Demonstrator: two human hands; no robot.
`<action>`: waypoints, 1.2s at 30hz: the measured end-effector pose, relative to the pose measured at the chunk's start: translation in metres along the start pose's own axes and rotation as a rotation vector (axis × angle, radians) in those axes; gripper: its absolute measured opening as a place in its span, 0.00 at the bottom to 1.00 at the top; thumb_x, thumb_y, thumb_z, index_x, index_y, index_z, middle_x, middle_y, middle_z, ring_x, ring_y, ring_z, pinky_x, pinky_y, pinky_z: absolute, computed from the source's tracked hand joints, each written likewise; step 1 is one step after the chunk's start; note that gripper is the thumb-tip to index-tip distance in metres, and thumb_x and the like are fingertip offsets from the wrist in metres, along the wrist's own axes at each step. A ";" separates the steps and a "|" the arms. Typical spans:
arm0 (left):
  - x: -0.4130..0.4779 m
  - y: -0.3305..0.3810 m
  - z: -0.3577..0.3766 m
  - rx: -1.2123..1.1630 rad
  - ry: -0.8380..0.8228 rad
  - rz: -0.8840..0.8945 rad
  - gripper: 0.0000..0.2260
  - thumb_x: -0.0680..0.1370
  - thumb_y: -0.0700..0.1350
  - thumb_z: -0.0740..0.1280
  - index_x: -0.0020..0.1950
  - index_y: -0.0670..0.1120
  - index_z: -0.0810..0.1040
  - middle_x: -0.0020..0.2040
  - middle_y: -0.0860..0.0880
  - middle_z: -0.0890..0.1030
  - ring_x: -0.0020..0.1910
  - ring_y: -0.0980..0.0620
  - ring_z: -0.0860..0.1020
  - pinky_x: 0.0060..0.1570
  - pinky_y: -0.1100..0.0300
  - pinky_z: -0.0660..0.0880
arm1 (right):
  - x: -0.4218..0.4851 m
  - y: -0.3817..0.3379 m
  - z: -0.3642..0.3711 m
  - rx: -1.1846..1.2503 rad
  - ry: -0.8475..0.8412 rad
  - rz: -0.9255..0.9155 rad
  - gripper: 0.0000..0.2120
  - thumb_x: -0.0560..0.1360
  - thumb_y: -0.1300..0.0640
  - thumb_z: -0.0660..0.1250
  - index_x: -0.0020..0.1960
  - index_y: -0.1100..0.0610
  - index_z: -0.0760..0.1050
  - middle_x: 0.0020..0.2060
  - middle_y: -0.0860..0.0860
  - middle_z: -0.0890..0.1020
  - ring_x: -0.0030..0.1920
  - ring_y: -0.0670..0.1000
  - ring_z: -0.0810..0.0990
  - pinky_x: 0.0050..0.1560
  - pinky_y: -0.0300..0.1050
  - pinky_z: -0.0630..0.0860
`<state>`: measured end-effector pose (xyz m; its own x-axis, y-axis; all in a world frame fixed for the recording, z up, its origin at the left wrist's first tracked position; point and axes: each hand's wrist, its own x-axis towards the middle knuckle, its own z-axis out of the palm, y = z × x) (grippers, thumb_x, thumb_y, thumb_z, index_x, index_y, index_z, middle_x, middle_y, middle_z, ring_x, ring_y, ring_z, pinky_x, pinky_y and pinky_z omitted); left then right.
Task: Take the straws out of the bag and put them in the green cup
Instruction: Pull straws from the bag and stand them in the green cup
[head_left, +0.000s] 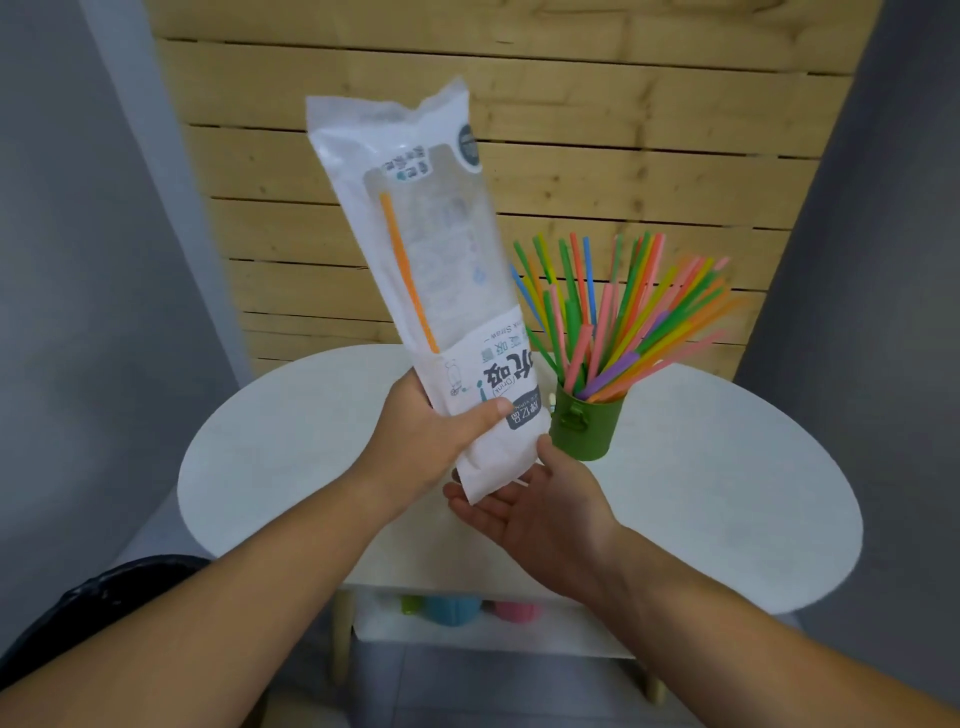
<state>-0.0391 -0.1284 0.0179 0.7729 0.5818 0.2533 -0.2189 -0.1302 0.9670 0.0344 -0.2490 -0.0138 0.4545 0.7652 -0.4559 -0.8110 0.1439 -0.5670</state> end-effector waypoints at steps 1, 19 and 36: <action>0.001 0.000 -0.001 -0.001 0.013 0.007 0.17 0.75 0.33 0.74 0.63 0.42 0.81 0.57 0.50 0.87 0.55 0.52 0.85 0.50 0.59 0.82 | 0.001 -0.001 0.000 -0.004 0.001 -0.007 0.27 0.83 0.42 0.53 0.68 0.62 0.72 0.58 0.66 0.82 0.57 0.69 0.82 0.57 0.62 0.79; 0.022 -0.009 -0.027 -0.608 0.452 -0.326 0.15 0.78 0.39 0.71 0.65 0.46 0.78 0.56 0.47 0.87 0.53 0.49 0.86 0.47 0.50 0.84 | -0.012 -0.043 -0.007 -0.272 0.114 -0.329 0.03 0.76 0.63 0.70 0.48 0.58 0.80 0.31 0.50 0.78 0.29 0.44 0.77 0.32 0.38 0.75; 0.021 -0.013 -0.015 -0.668 0.454 -0.438 0.15 0.79 0.41 0.71 0.65 0.45 0.77 0.56 0.47 0.87 0.51 0.50 0.86 0.43 0.53 0.85 | -0.082 -0.118 -0.037 -0.799 0.455 -1.495 0.09 0.81 0.52 0.64 0.44 0.44 0.68 0.35 0.46 0.83 0.38 0.51 0.86 0.43 0.52 0.83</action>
<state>-0.0290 -0.1019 0.0099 0.5909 0.7473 -0.3038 -0.3691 0.5853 0.7219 0.1061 -0.3522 0.0650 0.7456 0.0352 0.6654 0.6620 0.0744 -0.7458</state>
